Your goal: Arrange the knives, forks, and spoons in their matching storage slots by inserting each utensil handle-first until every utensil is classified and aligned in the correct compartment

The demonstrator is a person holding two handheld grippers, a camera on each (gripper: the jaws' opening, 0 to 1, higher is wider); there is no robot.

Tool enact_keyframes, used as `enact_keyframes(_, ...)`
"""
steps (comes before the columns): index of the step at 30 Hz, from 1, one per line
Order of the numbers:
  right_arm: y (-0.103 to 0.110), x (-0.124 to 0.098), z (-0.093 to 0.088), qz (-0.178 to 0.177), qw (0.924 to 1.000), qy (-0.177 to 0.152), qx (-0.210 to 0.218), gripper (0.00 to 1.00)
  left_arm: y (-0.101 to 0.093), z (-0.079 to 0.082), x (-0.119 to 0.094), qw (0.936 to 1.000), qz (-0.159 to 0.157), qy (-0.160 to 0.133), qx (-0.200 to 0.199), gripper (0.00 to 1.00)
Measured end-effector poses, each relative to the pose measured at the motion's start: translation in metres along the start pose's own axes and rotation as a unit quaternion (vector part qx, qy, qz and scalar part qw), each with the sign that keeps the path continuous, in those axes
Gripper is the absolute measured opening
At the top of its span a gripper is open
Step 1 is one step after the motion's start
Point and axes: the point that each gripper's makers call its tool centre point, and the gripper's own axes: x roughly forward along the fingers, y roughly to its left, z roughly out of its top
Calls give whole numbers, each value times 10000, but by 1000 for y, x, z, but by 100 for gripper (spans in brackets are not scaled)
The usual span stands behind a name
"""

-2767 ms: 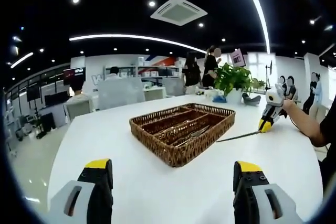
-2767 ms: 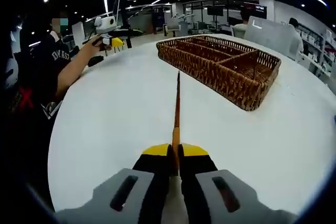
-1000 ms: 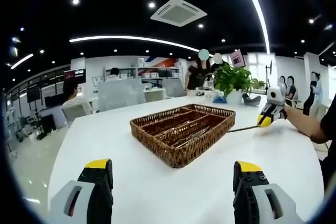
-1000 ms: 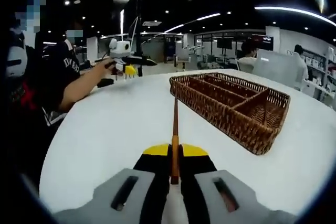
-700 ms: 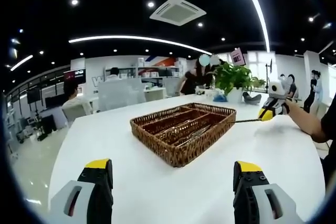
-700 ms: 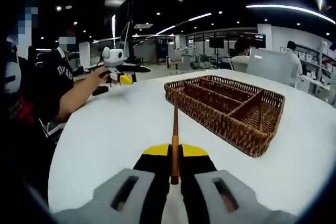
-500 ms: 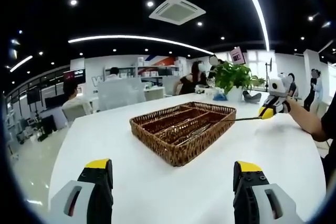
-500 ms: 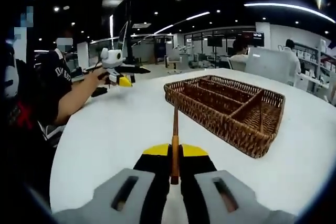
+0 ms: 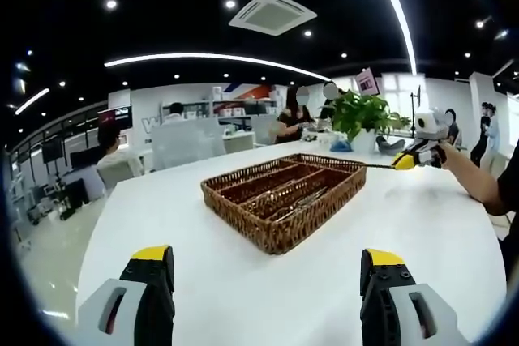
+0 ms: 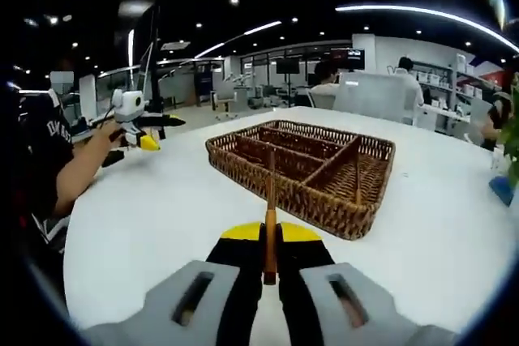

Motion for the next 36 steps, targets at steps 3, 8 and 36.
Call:
enact_keyframes(3,-8,-2,2,-143,9998,-33,132,4,0,0,1,10000,-3,8,33,100)
enact_keyframes(8,-17,-5,4,-329,9992,-97,217,3,0,-1,1,10000,5,12,75,100)
enact_keyframes(36,-79,-32,1,-1703,9823,-187,762,3,-3,1,1,10000,0,-43,43,100)
